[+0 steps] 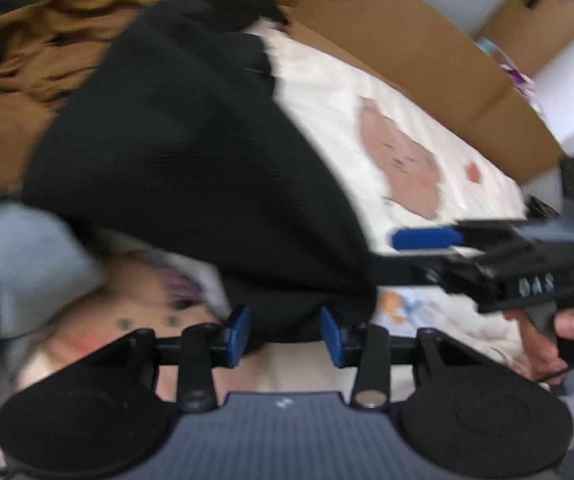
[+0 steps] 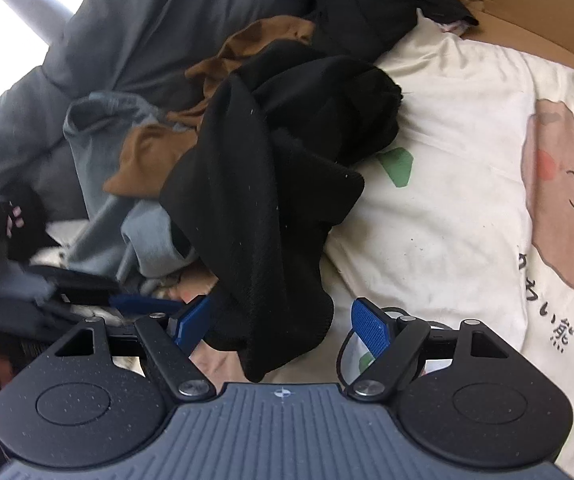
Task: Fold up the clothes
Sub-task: 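Grasp the black garment with the right tool while the left tool holds it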
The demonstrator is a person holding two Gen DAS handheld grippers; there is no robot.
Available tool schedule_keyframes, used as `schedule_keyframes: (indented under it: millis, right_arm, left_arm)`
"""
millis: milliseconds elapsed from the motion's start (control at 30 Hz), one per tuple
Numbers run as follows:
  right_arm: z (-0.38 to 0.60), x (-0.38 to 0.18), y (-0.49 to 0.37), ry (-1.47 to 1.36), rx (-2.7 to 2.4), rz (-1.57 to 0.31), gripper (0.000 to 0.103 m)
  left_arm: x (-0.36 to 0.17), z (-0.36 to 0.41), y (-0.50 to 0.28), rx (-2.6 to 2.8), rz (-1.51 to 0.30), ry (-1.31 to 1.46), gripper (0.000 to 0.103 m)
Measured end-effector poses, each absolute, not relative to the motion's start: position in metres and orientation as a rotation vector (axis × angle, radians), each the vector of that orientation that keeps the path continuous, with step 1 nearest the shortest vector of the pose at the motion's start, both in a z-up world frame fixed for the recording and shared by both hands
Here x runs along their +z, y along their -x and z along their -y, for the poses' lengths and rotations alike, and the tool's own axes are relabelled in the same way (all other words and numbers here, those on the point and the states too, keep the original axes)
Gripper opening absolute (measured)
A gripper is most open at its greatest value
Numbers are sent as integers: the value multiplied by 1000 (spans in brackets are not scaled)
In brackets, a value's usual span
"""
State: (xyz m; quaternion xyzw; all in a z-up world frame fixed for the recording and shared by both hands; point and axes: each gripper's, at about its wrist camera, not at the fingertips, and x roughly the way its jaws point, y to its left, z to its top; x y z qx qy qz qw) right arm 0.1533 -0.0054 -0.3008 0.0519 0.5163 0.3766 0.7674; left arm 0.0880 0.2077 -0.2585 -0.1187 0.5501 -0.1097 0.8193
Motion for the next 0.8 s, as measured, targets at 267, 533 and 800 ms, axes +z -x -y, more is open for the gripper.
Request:
schedule_keyframes:
  millis: [267,533,800]
  right_arm:
    - [-16,-317,-155,-8,856,-1119,55]
    - [-7,-325,-146,29,828,-1134,0]
    - [13,-328,-140,27,791,-1155,0]
  left_arm:
    - [-247,-262,-110,20,-1059,227,60]
    - [-254,-291,-136,103,-1005,183,67]
    - [-280,-292,-141,134,-1009,268,67]
